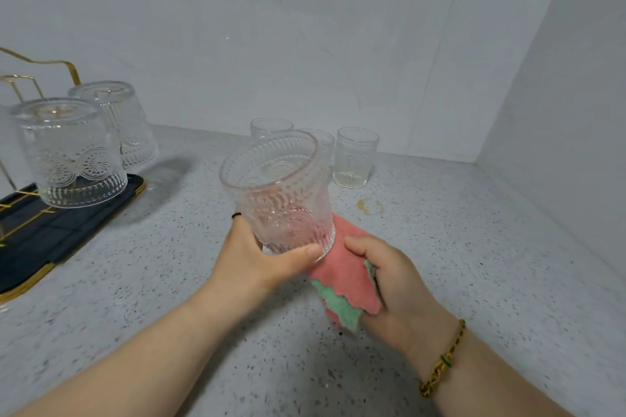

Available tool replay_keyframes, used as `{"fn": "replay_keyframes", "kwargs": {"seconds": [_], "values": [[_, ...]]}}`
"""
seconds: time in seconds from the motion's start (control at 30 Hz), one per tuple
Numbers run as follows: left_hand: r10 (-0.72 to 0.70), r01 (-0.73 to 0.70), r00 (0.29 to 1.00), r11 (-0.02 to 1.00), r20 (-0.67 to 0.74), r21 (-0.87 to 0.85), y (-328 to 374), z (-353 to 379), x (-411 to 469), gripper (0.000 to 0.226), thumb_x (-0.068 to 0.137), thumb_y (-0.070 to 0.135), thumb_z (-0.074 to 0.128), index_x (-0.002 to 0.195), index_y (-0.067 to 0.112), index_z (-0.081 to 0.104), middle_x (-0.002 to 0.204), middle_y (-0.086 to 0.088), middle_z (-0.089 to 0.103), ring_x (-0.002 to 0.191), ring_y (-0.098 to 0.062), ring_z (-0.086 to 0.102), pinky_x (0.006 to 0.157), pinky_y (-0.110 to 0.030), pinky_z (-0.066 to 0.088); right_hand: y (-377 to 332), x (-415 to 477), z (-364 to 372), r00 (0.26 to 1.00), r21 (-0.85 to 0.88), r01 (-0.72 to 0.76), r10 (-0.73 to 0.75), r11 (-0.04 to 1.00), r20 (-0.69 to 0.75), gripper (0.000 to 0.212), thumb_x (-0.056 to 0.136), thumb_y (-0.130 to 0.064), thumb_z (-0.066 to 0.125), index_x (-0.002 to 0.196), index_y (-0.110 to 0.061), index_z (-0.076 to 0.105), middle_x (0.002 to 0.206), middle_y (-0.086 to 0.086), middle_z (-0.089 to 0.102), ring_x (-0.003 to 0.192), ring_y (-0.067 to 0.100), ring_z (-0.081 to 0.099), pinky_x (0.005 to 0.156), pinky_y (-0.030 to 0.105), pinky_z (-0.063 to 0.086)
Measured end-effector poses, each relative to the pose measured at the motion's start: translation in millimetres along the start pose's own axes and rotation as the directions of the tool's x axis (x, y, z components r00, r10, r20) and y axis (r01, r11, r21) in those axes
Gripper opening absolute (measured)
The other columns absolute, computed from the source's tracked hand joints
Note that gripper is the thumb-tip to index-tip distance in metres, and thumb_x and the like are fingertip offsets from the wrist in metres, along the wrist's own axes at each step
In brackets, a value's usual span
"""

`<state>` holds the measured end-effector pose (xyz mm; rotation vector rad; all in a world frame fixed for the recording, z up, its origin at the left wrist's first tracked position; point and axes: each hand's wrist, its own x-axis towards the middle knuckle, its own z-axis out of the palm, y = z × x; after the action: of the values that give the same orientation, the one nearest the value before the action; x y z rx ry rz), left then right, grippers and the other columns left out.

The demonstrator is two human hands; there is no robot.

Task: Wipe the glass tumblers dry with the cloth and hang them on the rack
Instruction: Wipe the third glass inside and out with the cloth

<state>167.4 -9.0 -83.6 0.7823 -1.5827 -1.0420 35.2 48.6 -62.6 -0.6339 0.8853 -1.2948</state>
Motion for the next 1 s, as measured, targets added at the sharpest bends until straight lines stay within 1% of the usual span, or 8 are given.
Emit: {"fn": "replay_keyframes", "kwargs": {"seconds": [0.17, 0.23, 0.4, 0.53, 0.7, 0.8, 0.93, 1.0], "values": [[-0.038, 0.036, 0.995, 0.999, -0.091, -0.019, -1.0, -11.6, 6.9, 0.047, 0.046, 0.029, 0.073, 0.087, 0.032, 0.049, 0.078, 0.018, 0.067, 0.071, 0.019, 0.059, 0.060, 0.001, 0.042, -9.1, -9.5, 1.9, 0.998, -0.075, -0.047, 0.043, 0.996, -0.048, 0.012, 0.077, -0.008, 0.049, 0.079, -0.002, 0.059, 0.058, 0.010, 0.062, 0.049, 0.019, 0.059, 0.049, 0.024, 0.049], [-0.019, 0.016, 0.997, 0.999, -0.081, -0.028, 3.7, -10.6, 5.5, 0.043, 0.049, 0.023, 0.069, 0.084, 0.034, 0.047, 0.069, 0.034, 0.065, 0.069, 0.021, 0.058, 0.059, 0.002, 0.041, -13.7, -9.1, -1.0, 0.995, -0.072, -0.007, -0.001, 0.997, -0.103, 0.015, 0.084, -0.010, 0.046, 0.078, -0.003, 0.057, 0.050, 0.006, 0.059, 0.041, 0.016, 0.056, 0.042, 0.021, 0.047], [0.018, -0.017, 1.000, 1.000, 0.015, -0.020, 4.0, -0.7, 0.0, 0.044, 0.051, 0.026, 0.083, 0.085, 0.030, 0.054, 0.068, 0.034, 0.065, 0.071, 0.018, 0.060, 0.061, 0.002, 0.041, -9.3, -3.5, -2.5, 0.998, 0.033, 0.005, -0.003, 0.999, -0.070, 0.020, 0.077, -0.013, 0.048, 0.092, -0.005, 0.058, 0.069, 0.012, 0.067, 0.057, 0.022, 0.061, 0.051, 0.029, 0.049], [-0.012, 0.012, 1.000, 1.000, 0.000, 0.011, -1.3, -2.3, 1.3, 0.060, 0.036, 0.036, 0.078, 0.091, 0.025, 0.057, 0.077, 0.022, 0.069, 0.076, 0.015, 0.061, 0.064, 0.000, 0.043, 2.1, -1.4, 1.0, 0.999, 0.082, -0.028, 0.025, 0.996, 0.040, 0.041, 0.066, -0.017, 0.049, 0.102, -0.003, 0.061, 0.093, 0.018, 0.069, 0.079, 0.026, 0.065, 0.075, 0.036, 0.051], [-0.038, 0.037, 0.998, 0.999, -0.045, -0.026, 4.7, -6.8, 3.5, 0.043, 0.057, 0.013, 0.082, 0.084, 0.028, 0.052, 0.078, 0.013, 0.065, 0.067, 0.017, 0.059, 0.057, 0.001, 0.042, -11.9, -10.0, -0.8, 0.991, -0.122, -0.084, 0.070, 0.989, -0.113, 0.017, 0.083, -0.015, 0.047, 0.078, -0.004, 0.059, 0.053, 0.008, 0.062, 0.050, 0.021, 0.057, 0.055, 0.032, 0.046], [0.007, -0.006, 1.000, 0.998, 0.023, -0.058, 11.9, -5.8, 1.5, 0.046, 0.048, 0.020, 0.079, 0.083, 0.033, 0.052, 0.068, 0.029, 0.067, 0.069, 0.018, 0.060, 0.059, 0.001, 0.042, -20.1, -8.4, -4.9, 0.982, -0.052, 0.015, -0.024, 0.999, -0.189, 0.011, 0.083, -0.013, 0.047, 0.081, -0.006, 0.056, 0.050, 0.005, 0.060, 0.041, 0.017, 0.055, 0.043, 0.023, 0.046], [0.028, -0.024, 0.996, 0.998, 0.080, -0.056, 12.9, -2.3, -1.0, 0.048, 0.037, 0.041, 0.069, 0.083, 0.031, 0.057, 0.072, 0.036, 0.065, 0.074, 0.017, 0.061, 0.063, 0.001, 0.042, -7.6, -2.4, -2.2, 1.000, 0.041, 0.004, -0.004, 0.999, 0.013, 0.036, 0.070, -0.012, 0.056, 0.104, -0.002, 0.059, 0.101, 0.018, 0.067, 0.083, 0.027, 0.063, 0.073, 0.037, 0.051], [0.017, -0.014, 0.996, 0.999, 0.087, -0.041, 10.7, -2.6, -0.6, 0.048, 0.037, 0.042, 0.070, 0.082, 0.030, 0.059, 0.074, 0.033, 0.067, 0.075, 0.014, 0.063, 0.063, -0.001, 0.044, 1.8, -1.4, 2.4, 0.994, 0.033, -0.020, 0.016, 0.999, 0.111, 0.038, 0.069, -0.010, 0.055, 0.106, -0.004, 0.062, 0.106, 0.018, 0.066, 0.094, 0.027, 0.064, 0.085, 0.037, 0.051]]}}
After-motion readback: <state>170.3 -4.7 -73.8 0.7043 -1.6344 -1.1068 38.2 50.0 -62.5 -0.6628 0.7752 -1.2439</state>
